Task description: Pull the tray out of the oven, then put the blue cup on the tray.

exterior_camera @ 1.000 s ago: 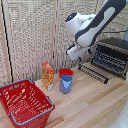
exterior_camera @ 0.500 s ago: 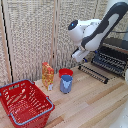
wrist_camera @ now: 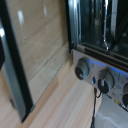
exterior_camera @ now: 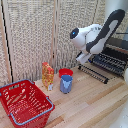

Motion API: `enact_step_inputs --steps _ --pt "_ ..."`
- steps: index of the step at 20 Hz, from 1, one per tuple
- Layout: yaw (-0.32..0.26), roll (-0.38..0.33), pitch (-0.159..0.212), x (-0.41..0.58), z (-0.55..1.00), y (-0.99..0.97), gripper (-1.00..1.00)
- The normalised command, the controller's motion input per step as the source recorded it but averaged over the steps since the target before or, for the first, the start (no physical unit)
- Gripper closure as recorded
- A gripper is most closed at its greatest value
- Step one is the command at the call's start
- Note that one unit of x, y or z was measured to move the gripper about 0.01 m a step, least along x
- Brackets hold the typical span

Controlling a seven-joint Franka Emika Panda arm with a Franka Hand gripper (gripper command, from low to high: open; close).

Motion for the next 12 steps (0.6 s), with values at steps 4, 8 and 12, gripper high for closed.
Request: enact_step_inputs --steps 4,8,12 --pt "0.123 -0.143 0.005 0.056 -0.15 -0.66 -1.00" --pt "0.095 -0.164 0.001 0.001 -0.09 -0.70 -1.00" --pt "0.081 -0.173 0.000 -0.001 -0.07 -0.72 -1.00"
